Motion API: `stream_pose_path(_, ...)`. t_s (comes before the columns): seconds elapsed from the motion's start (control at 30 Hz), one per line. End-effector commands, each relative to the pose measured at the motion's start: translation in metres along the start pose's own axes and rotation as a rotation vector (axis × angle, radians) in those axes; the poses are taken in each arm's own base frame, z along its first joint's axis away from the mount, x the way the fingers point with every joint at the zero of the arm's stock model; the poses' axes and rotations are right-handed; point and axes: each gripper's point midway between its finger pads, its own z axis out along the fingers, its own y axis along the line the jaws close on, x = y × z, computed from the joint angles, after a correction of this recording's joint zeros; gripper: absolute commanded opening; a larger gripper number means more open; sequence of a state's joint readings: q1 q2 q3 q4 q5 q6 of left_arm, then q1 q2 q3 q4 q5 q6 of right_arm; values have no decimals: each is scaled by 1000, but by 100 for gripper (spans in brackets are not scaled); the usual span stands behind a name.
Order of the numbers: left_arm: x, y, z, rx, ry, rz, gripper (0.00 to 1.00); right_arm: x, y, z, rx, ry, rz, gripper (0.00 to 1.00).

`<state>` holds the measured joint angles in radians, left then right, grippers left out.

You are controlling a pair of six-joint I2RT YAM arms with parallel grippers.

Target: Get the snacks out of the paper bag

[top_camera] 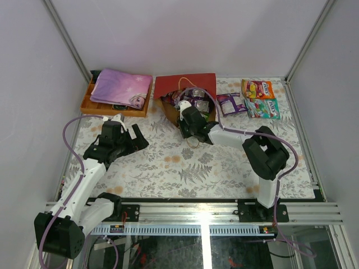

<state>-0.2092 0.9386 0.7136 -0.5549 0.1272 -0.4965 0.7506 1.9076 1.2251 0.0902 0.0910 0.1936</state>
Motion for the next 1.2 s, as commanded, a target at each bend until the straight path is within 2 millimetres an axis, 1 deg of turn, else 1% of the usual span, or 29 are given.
stream_pose_path(0.0,-9,-4,-1,17,-29,16,100,-22,28,-22,-99,-81,84,0)
stream_pose_path(0.23,-10,-5,-2,21,-32,16,100,-21,45,-42,-162,-87,90,0)
stream_pose_path(0.37,-9,-6,-2,21,-32,15,100,-18,61,-49,-249,-50,73,0)
stream_pose_path(0.47,-10,-5,-2,20,-33,14,100,-17,68,-60,-284,-48,70,0)
stream_pose_path(0.53,-10,-5,-2,20,-33,15,100,-20,71,-71,-303,-67,67,0)
stream_pose_path(0.7,-8,-5,-1,19,-25,15,100,-45,76,-117,-366,-169,33,0)
stream_pose_path(0.8,-9,-4,0,16,-26,13,100,-61,71,-142,-352,-245,15,0)
stream_pose_path(0.93,-9,-4,-1,15,-29,13,100,-81,56,-174,-295,-364,21,0)
stream_pose_path(1.03,-9,-4,0,15,-27,13,100,-87,38,-194,-217,-412,16,0)
stream_pose_path(1.17,-8,-4,0,13,-24,12,100,-89,13,-219,-105,-452,22,0)
